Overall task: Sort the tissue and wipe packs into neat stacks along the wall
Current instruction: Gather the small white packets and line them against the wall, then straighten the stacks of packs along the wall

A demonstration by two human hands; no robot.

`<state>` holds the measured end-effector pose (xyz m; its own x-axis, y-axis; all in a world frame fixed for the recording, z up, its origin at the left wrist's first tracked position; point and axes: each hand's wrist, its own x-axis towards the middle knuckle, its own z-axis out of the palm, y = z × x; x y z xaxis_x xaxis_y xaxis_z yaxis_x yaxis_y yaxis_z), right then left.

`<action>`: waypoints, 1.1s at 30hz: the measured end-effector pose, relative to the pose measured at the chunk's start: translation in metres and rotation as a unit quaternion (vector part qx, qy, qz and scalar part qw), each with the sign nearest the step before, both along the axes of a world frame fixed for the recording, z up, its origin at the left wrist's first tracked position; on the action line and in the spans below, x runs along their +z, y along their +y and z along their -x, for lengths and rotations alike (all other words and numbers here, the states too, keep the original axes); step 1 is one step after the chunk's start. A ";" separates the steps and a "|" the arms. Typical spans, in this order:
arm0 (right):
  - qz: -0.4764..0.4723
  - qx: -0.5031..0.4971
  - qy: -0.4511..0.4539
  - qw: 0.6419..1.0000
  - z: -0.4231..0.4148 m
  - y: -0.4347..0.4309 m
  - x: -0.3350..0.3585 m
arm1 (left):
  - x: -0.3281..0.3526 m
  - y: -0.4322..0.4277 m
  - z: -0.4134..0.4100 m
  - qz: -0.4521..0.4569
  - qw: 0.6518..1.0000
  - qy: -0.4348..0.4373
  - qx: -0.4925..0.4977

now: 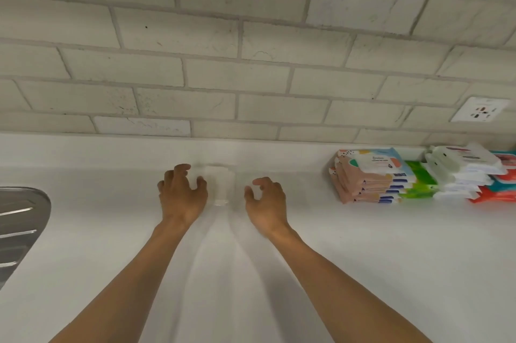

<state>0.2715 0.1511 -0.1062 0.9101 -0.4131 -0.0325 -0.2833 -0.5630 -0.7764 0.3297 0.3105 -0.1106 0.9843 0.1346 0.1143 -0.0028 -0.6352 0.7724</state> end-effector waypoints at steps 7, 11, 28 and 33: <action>-0.079 -0.113 -0.117 0.984 0.065 -0.086 0.025 | 0.032 -0.084 0.051 0.102 0.991 0.016 -0.090; -0.104 -0.162 -0.125 0.973 0.101 -0.136 0.036 | 0.043 -0.142 0.081 0.123 0.982 0.023 -0.139; 0.042 -0.126 -0.033 0.991 0.117 -0.287 0.041 | 0.066 -0.277 0.100 -0.203 0.940 0.039 -0.270; -0.130 -0.162 -0.031 0.978 0.103 -0.300 0.029 | 0.083 -0.304 0.104 -0.109 0.951 0.105 -0.269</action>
